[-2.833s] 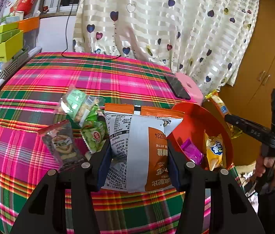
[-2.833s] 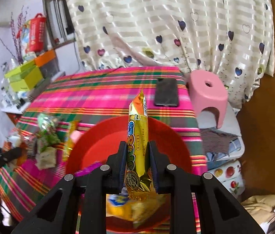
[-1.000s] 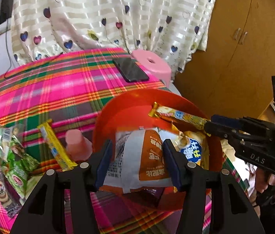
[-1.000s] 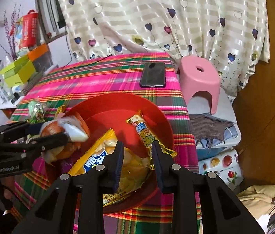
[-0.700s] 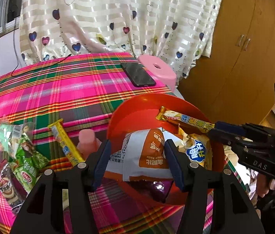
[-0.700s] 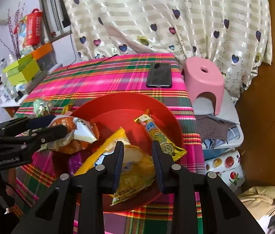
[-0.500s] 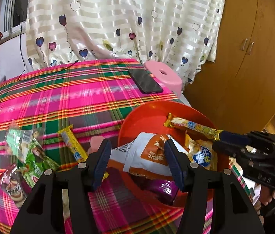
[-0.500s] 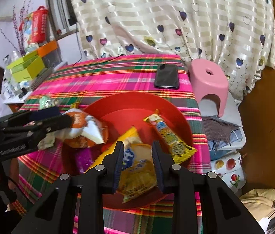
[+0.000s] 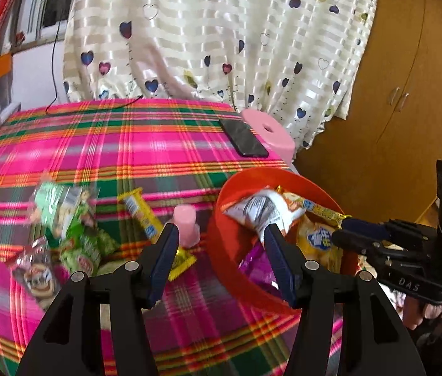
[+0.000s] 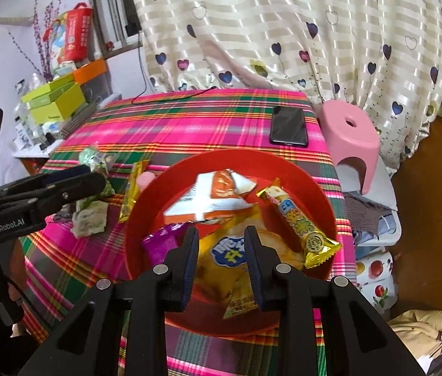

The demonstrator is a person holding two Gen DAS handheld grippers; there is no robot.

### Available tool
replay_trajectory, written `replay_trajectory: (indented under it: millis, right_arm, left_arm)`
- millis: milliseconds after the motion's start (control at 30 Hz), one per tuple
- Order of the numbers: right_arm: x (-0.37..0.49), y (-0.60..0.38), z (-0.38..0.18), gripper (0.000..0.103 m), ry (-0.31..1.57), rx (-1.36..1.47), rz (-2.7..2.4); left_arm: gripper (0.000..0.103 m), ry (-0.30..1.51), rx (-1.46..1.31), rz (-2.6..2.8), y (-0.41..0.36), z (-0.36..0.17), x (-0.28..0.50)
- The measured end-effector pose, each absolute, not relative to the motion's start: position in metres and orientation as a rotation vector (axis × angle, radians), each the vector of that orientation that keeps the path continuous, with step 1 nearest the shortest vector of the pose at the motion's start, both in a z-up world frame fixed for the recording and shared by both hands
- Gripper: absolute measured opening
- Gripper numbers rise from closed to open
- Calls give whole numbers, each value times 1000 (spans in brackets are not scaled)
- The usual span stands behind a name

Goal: Organize snacks
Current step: 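Lower white-orange bag into red basket with left tool while right tool withdraws, then move left tool to the dark printed snack packet and close on it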

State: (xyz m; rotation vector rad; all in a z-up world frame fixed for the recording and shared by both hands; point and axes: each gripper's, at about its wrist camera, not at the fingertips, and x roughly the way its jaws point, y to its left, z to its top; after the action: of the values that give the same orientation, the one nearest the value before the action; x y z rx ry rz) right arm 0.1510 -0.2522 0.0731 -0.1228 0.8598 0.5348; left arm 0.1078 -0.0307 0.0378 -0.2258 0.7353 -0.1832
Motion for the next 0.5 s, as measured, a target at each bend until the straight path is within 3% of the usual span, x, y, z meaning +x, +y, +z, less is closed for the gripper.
replay_trajectory:
  millis: [500]
  right_arm:
    - [123, -222, 82, 38, 839, -112, 602]
  left_arm:
    - [58, 754, -291, -62, 26, 23, 54]
